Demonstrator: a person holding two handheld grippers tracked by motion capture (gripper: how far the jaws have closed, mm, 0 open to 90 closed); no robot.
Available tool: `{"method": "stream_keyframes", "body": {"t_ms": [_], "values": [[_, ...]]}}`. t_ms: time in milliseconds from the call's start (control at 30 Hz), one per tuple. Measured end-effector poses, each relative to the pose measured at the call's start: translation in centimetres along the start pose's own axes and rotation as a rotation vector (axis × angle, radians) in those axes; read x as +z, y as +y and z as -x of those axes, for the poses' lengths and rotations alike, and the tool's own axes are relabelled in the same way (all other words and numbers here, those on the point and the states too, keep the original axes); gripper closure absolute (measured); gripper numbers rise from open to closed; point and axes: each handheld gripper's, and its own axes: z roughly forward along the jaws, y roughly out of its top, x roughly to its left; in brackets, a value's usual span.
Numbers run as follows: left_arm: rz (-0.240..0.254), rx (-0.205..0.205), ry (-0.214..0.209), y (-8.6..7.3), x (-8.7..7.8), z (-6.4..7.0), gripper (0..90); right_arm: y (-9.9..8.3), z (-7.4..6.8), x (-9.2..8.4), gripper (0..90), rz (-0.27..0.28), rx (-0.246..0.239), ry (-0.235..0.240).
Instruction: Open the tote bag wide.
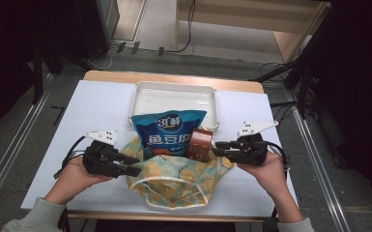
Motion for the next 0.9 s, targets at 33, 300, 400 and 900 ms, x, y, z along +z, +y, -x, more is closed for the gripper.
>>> {"method": "stream_keyframes", "body": {"t_ms": [33, 300, 400, 900], "values": [[-0.002, 0.002, -0.002, 0.1, -0.1, 0.1, 54.9, 0.0, 0.0, -0.1, 69.9, 0.006, 0.000, -0.003], [0.004, 0.005, -0.004, 0.5, -0.7, 0.4, 44.6, 0.6, -0.4, -2.2, 63.5, 0.054, -0.007, -0.025], [0.000, 0.000, -0.008, 1.2, -0.9, 0.4, 41.0, 1.0, -0.9, -2.5, 63.3, 0.061, -0.015, 0.003], [-0.042, -0.048, 0.002, 3.0, 1.8, -0.9, 41.7, 0.1, -1.1, 0.6, 61.9, -0.033, -0.045, 0.066]]}}
